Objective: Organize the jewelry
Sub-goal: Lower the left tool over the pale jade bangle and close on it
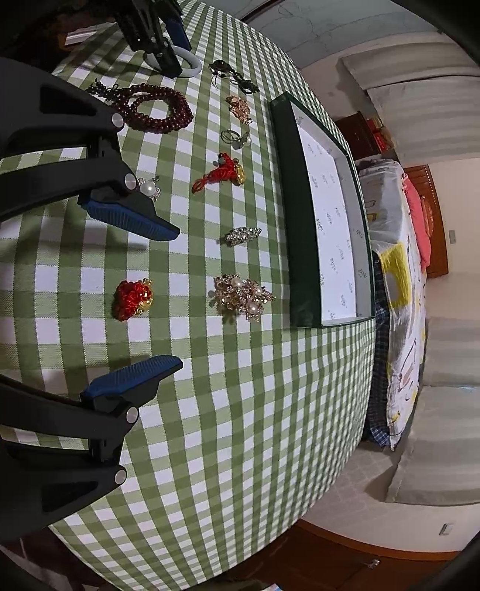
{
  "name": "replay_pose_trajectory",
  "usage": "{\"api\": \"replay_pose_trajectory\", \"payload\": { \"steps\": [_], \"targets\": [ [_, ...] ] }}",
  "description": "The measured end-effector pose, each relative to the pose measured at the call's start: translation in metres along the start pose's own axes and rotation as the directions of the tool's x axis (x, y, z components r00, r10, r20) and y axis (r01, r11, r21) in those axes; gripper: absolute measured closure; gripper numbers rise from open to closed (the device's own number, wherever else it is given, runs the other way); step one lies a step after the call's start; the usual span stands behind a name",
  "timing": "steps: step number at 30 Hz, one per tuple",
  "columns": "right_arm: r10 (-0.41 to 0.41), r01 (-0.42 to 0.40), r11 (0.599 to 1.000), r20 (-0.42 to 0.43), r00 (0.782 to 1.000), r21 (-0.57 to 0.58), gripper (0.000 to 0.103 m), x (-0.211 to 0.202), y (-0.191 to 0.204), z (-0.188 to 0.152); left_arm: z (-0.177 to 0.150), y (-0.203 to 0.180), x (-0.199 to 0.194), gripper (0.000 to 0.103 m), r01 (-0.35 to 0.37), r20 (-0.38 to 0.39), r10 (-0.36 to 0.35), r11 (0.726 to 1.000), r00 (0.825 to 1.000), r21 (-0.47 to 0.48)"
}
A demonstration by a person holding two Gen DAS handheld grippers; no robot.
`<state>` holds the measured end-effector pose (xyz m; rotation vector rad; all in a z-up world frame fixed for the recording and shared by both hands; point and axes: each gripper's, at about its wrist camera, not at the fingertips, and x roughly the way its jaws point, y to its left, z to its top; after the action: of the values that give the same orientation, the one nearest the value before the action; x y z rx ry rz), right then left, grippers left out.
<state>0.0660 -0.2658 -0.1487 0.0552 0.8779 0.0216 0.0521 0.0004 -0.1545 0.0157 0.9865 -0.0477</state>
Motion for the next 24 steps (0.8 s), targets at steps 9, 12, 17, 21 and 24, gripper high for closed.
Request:
{"api": "replay_pose_trajectory", "payload": {
  "steps": [9,12,17,21,24],
  "targets": [
    [0.003,-0.003,1.0,-0.034,0.999,0.009,0.047,0.006,-0.004,-0.004,0.003,0.013,-0.001,0.034,-0.021,0.009,0.021,0.999,1.0,-0.039],
    [0.014,-0.013,1.0,-0.043,0.999,0.01,0.054,0.007,-0.004,-0.006,0.003,0.013,-0.001,0.034,-0.018,0.009,0.018,0.999,1.0,-0.034],
    [0.03,-0.03,1.0,-0.052,0.998,-0.004,0.077,0.007,-0.003,-0.012,0.003,0.014,-0.001,0.034,-0.018,0.005,0.018,0.999,1.0,-0.04],
    [0.042,-0.042,0.999,-0.049,0.998,-0.011,0.08,0.005,0.0,-0.014,0.003,0.014,0.0,0.034,-0.018,0.001,0.018,0.999,1.0,-0.046],
    [0.046,-0.046,0.999,-0.048,0.998,-0.012,0.081,0.004,0.0,-0.016,0.003,0.015,-0.001,0.034,-0.019,0.009,0.02,0.999,1.0,-0.046]
  ]
}}
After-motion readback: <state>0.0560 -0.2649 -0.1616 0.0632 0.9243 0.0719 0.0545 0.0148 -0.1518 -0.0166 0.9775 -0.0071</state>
